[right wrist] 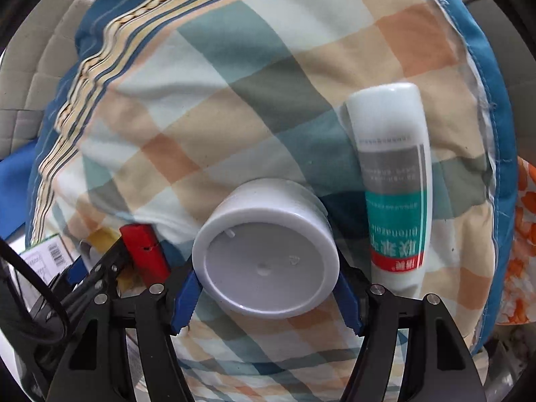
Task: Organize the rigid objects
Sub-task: 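Grasp the white round container with the right tool while the left tool grasps the gold-rimmed jar lid, then carry both items into the box beside the tins and open both tools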
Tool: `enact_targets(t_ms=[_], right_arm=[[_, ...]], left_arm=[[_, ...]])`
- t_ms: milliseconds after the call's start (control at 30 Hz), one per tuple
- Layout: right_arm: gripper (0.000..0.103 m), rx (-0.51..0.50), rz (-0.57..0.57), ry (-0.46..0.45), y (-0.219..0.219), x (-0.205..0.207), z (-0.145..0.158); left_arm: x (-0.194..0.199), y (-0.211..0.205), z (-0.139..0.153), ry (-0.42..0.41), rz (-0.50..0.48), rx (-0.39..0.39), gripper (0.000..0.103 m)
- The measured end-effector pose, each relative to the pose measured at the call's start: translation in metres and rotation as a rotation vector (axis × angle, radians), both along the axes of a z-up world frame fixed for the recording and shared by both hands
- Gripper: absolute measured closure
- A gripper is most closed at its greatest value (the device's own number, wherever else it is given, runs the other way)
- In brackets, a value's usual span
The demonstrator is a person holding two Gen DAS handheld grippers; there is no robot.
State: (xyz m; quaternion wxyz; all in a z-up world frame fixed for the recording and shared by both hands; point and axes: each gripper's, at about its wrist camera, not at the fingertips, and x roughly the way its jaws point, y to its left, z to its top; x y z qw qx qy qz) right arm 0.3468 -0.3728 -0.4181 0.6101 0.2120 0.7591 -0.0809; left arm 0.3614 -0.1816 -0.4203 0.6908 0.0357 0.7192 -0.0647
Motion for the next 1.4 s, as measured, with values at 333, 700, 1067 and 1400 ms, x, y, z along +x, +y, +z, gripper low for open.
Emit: enact_targets(t_ms=[333,700,1067,1400], right_arm=[[0.033,-0.09,0.034,0.005,0.026,0.008,-0.002],[0.033,-0.003,0.129,-0.055,0.063,-0.027,0.037],[0.033,-0.103,0.256,-0.215,0.113,-0.066,0.119],[0.033,-0.101,0.34,-0.352,0.13,-0.082,0.185]], left_arm=[[-0.007,-0.002,0.022,-0.031,-0.033,0.0,0.041],[-0.041,0.026,0.101,-0.151,-0.025,-0.09,0.041],[-0.066,0.061,0.173,-0.278,-0.008,-0.107,0.041],[-0.105,0.126,0.218,-0.353,0.071,-0.135,0.041]])
